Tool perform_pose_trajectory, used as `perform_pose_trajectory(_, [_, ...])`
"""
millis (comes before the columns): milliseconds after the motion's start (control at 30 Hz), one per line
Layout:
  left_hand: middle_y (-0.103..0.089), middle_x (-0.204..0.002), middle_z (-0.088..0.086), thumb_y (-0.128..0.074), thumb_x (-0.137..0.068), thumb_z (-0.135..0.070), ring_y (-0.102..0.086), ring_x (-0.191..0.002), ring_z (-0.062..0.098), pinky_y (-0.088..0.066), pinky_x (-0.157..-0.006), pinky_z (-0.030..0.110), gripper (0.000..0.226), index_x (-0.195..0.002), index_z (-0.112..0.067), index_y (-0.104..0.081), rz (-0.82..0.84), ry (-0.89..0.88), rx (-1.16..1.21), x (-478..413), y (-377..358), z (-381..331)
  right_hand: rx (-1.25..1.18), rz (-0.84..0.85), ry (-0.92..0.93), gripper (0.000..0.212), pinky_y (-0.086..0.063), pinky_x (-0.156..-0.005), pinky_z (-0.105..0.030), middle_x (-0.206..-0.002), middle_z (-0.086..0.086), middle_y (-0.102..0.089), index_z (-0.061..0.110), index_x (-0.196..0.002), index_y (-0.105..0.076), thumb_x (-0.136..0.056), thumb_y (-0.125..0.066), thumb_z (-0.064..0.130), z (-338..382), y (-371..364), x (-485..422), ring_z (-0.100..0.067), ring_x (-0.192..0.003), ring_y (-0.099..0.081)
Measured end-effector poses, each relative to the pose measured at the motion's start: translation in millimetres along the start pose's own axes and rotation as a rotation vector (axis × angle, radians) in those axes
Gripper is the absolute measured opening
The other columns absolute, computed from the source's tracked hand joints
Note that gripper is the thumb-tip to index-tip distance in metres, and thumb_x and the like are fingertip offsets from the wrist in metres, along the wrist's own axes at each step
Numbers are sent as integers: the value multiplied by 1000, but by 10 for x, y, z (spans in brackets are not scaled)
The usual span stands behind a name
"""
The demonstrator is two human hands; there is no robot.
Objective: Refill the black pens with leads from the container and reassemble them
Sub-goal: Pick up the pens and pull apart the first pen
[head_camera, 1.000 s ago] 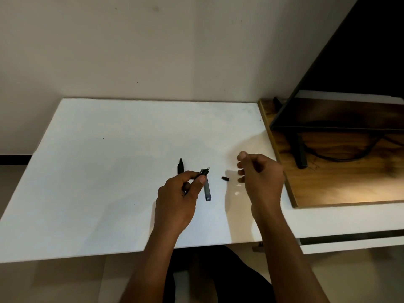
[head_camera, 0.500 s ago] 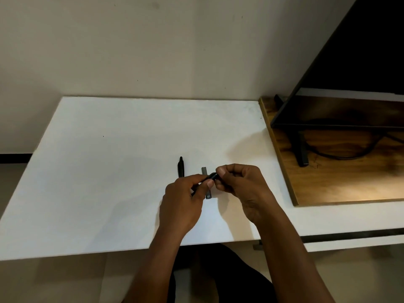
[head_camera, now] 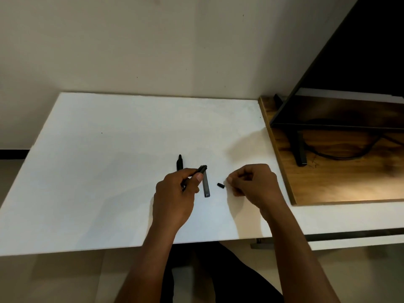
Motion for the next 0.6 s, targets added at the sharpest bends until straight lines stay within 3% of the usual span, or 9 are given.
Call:
perform_pose_trajectory(267, [-70,-67,-6,-60,-95,-39,-66,-65,20,-58,-68,53,19,-98,-27,-74,-33,25,41,1,28,-32,101,-83,76,9,-48,-60,-18,-59,0,-72,18,-79,-77,-88,-73,19,46,-131,-7,-7,-57,-67])
perform_pose_trajectory(333, [-71,-70,-5,-59,-96,-36,-68,-69,19,-58,-73,50,20,-102,-24,-74,-45,22,56,-4,47,-40,109,-72,73,8,-51,-61,-21,-61,2,-72,18,-82,-76,-84,-79,24,47,-121,3,-8,-56,-68])
perform_pose_trajectory(467, [-69,-70,-6,-57,-98,-32,-66,-66,16,-58,-75,39,21,-106,-20,-72,-61,21,105,-17,73,-43,77,58,19,24,-62,-63,-31,-66,-1,-73,13,-81,-72,-68,-91,15,33,-147,31,-12,-52,-70])
perform_pose_trajectory(600, [-67,-69,-9,-56,-99,-30,-59,-51,5,-49,-59,14,19,-106,-21,-71,-77,26,132,-11,86,-42,138,155,45,23,-62,-63,-27,-66,-2,-76,13,-77,-76,-63,-94,10,45,-193,40,-9,-54,-70])
Point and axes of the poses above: each hand's wrist, its own x-axis away from the middle knuckle, its own y-axis out of the back of the hand, z = x × y, the point moved 5 cm from there along -x, towards the middle knuckle
